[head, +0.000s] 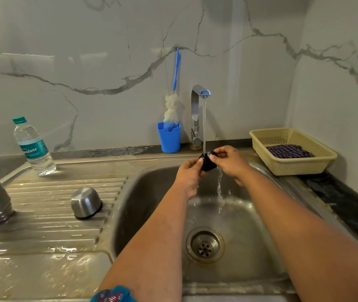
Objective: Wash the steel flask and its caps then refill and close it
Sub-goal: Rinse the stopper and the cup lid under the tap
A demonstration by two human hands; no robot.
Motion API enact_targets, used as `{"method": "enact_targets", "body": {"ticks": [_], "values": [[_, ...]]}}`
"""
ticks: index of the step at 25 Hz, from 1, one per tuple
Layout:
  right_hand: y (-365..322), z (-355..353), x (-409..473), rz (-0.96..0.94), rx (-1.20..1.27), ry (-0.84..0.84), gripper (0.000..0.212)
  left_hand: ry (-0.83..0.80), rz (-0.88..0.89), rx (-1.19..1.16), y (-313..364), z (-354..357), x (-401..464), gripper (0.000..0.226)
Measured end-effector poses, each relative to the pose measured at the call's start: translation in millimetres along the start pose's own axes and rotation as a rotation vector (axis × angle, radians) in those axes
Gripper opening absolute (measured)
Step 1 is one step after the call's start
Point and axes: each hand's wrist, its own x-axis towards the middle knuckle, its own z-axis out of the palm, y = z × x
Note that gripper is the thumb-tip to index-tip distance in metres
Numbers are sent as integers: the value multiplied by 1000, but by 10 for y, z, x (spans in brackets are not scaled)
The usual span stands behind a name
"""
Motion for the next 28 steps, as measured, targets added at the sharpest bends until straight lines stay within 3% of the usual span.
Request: {"method": "enact_targets", "body": {"ticks": [4, 7, 10, 16, 19, 24, 28], "values": [[-19, -31, -77, -94, -34, -103, 32, 34, 19, 4, 1, 9, 13, 15], [-37, -21, -80, -98, -184, -54, 30, 30, -15, -3, 5, -1, -23, 18], [-69, 18, -51, 63, -67, 23, 38, 31, -41, 8, 16, 33, -50, 15], [10, 6, -58, 77, 28, -172, 29, 28, -59, -78, 78, 20, -88, 18], [-28, 42, -63, 71, 116, -97, 26, 23, -75, -142, 96, 15, -102, 17], [-99, 47, -90, 287, 311, -49, 26, -16, -46, -53, 36, 17, -70, 13], [-51, 40, -86, 185, 60, -13, 24, 50, 40, 26, 21, 70, -46, 12]]}}
